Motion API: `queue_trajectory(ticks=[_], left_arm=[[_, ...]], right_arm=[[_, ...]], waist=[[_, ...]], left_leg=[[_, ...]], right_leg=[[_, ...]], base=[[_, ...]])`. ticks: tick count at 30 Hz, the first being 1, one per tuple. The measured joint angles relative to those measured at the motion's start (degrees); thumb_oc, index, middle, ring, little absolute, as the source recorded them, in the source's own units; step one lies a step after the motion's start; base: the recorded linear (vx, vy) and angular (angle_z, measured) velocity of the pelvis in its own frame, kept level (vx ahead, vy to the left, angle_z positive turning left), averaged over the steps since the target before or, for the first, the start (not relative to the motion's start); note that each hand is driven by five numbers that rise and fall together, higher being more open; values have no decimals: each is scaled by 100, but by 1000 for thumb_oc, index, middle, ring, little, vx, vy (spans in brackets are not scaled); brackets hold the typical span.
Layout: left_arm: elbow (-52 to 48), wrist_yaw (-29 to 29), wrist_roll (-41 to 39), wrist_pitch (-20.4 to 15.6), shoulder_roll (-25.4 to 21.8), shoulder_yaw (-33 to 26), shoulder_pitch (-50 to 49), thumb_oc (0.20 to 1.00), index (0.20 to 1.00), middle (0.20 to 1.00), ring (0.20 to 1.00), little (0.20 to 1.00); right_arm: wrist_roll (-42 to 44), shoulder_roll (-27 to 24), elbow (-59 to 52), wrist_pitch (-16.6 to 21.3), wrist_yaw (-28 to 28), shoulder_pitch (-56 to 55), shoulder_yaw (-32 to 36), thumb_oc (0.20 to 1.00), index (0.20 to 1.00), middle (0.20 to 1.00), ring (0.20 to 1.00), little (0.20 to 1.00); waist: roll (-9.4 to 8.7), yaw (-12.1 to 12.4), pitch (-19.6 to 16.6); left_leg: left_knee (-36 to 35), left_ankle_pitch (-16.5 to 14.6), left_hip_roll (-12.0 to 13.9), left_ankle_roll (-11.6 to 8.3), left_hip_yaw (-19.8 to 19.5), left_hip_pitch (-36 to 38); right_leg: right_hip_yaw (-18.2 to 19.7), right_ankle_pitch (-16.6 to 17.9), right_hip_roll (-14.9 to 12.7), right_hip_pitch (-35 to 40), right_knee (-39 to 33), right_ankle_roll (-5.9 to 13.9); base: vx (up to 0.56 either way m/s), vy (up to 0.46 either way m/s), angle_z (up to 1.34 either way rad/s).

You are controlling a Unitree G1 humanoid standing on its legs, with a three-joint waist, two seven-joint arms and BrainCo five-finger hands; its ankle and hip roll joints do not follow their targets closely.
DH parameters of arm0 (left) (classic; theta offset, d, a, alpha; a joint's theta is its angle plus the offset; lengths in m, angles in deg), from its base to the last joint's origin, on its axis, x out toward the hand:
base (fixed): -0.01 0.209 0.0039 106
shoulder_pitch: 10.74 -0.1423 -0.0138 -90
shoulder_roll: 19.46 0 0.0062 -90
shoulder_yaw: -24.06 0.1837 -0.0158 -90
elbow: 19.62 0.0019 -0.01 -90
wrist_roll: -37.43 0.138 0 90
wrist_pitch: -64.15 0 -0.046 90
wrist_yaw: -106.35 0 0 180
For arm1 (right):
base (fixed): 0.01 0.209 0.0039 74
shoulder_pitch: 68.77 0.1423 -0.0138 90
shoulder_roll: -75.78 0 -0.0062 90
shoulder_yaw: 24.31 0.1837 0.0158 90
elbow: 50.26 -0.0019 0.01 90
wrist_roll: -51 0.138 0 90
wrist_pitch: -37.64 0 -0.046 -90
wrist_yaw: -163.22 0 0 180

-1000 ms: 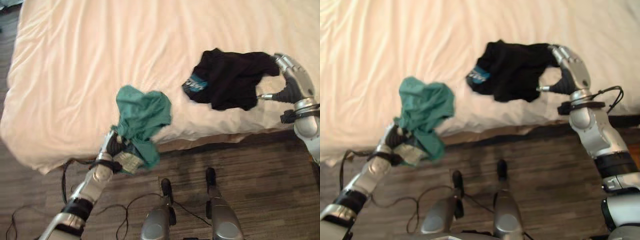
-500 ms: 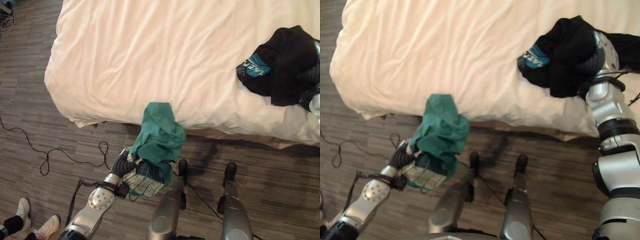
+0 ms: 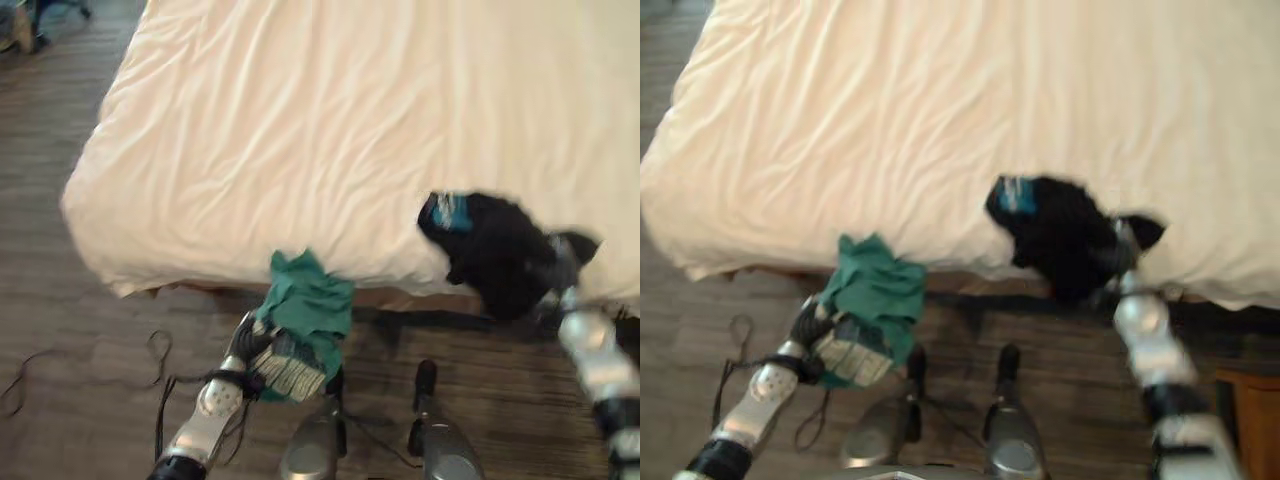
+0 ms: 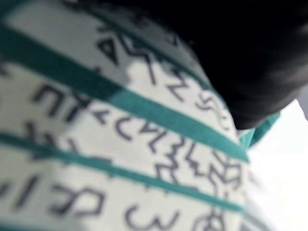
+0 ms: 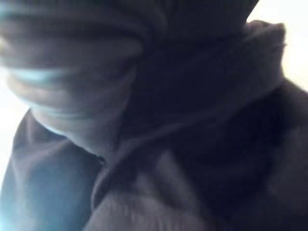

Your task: Tidy up the quilt and then pick up the clothes from the bed and put them into the laundry hamper.

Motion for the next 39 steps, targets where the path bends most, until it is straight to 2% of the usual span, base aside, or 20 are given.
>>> queue_trajectory(ticks=[3,6,9,12,15,17,19,20,22,23,25,26,27,29,30,31,33,34,35,39], left_arm=[[71,97,-128,165,360,-432,-312,200,200,200,200,200],[65,111,-383,243,498,-427,-419,200,200,200,200,200],[84,90,-561,278,574,-423,-431,200,200,200,200,200],[422,62,-573,268,753,-435,-316,200,200,200,200,200],[756,-97,-676,268,922,-435,-354,200,200,200,200,200],[852,-228,-973,268,1201,-450,-427,200,200,200,200,200],[842,-325,-1025,228,1488,-351,-361,200,200,200,200,200],[861,-322,-1030,243,1516,-213,-215,200,200,200,200,200],[873,-303,-1069,256,1457,-164,-216,200,200,200,200,200],[955,-297,-1091,283,1457,-175,-181,200,200,200,200,200],[1241,-306,-1134,263,1473,-289,-146,200,200,200,200,200],[1198,-327,-1125,268,1421,-430,-356,200,200,200,200,200],[1459,-354,-1123,364,1491,-495,-199,200,200,200,200,200],[1572,-391,-1101,400,1387,-554,-210,200,200,200,200,200],[1690,-425,-1068,457,1311,-515,25,200,200,200,200,200],[1587,-543,-1028,474,1149,-498,116,200,200,200,200,200],[1664,-629,-948,551,801,-505,282,200,200,200,200,200],[1789,-706,-941,542,753,-437,430,200,200,200,200,200],[1927,-730,-941,554,704,-432,565,200,200,200,200,200],[2346,-757,-819,515,740,-405,525,200,200,200,200,200]], right_arm=[[62,760,111,-83,-133,-1263,258,200,200,200,200,200],[120,919,301,-143,-302,-1779,123,200,200,200,200,200],[127,996,677,-182,-487,-1806,-236,200,200,200,200,200],[178,1106,1124,-214,-529,-1666,-561,200,200,200,200,200],[178,1165,1473,-282,-532,-1286,-953,200,200,200,200,200],[175,990,1523,-304,-480,-941,-1312,200,200,200,200,200],[166,705,1561,-302,-440,-750,-1553,200,200,200,200,200],[158,661,1595,-318,-417,-759,-1520,200,200,200,200,200],[111,613,1563,-374,-405,-539,-1499,200,200,200,200,200],[112,571,1452,-370,-360,-559,-1406,200,200,200,200,200],[116,389,1266,-367,-211,-1026,-1115,200,200,200,200,200],[115,393,1258,-342,-204,-1039,-967,200,200,200,200,200],[121,445,1318,-337,-133,-1289,-607,200,200,200,200,200],[110,559,1733,-405,-110,-1343,-538,200,200,200,200,200],[114,682,2022,-490,-62,-1519,-376,200,200,200,200,200],[114,861,2250,-542,-64,-1404,-390,200,200,200,200,200],[121,1104,2371,-544,-7,-1145,-472,200,200,200,200,200],[170,1229,2491,-512,37,-1103,-454,200,200,200,200,200],[204,1299,2606,-476,50,-973,-435,200,200,200,200,200],[394,1325,3235,-462,78,-801,-401,200,200,200,200,200]], waist=[[-283,-219,-198],[-308,-383,-489],[-245,-489,-665],[-108,-483,-777],[42,-399,-837],[280,-132,-822],[540,88,-804],[458,48,-760],[274,245,-652],[210,97,-620],[257,72,-717],[341,238,-855],[451,74,-925],[223,288,-1010],[159,108,-1044],[6,188,-896],[-57,5,-732],[24,33,-609],[59,-108,-530],[-4,-113,-507]], left_leg=[[-18,-118,-9,53,221,384],[-37,-275,-27,66,297,477],[-37,-256,-35,92,220,528],[-36,-224,33,137,9,561],[-37,-111,137,257,-341,356],[-36,4,199,328,-513,152],[-36,-29,197,138,-1119,-190],[13,-438,237,-94,-810,-225],[249,-504,254,-3,593,-234],[472,-505,304,-6,1235,-240],[1300,-666,573,106,2581,268],[1317,-892,633,240,2668,298],[1298,-642,633,524,2766,339],[1104,-569,25,640,2315,236],[1043,-545,-245,922,1781,116],[820,-471,-500,1185,1315,113],[578,-246,-587,1082,990,103],[441,-176,-687,1084,520,147],[409,-123,-642,1002,366,155],[126,-303,-1160,1038,-52,517]], right_leg=[[219,-9,-12,248,-2,6],[336,-63,-29,315,2,39],[491,-55,58,366,50,56],[1263,-373,251,376,300,125],[1269,-333,395,481,51,86],[986,-296,521,481,2,41],[285,-294,545,546,8,-95],[-115,-288,366,578,10,-282],[-938,-309,-120,713,4,-328],[-1192,-313,-252,821,6,-336],[-2718,-531,-691,1878,100,-174],[-2800,-859,-747,1990,319,87],[-3332,-917,-834,2231,683,367],[-3238,-925,-1380,2179,1591,252],[-3064,-1139,-1873,1917,2890,275],[-2264,-1354,-1930,1272,3756,219],[-1365,-1643,-1503,456,4157,299],[-420,-1927,-756,-228,3987,154],[209,-2025,-296,-334,3615,143],[1297,-1581,-51,-1040,1866,186]], base=[[96,58,-36],[1,30,-24],[-42,-66,0],[-27,-115,22],[-92,-146,46],[-236,-119,83],[-214,-17,162],[-123,-15,238],[-97,-9,204],[-54,31,267],[14,183,379],[163,409,331],[154,384,243],[111,359,249],[-14,232,263],[-14,220,263],[-72,32,165],[-42,-2,179],[57,-59,160],[69,-78,121]])
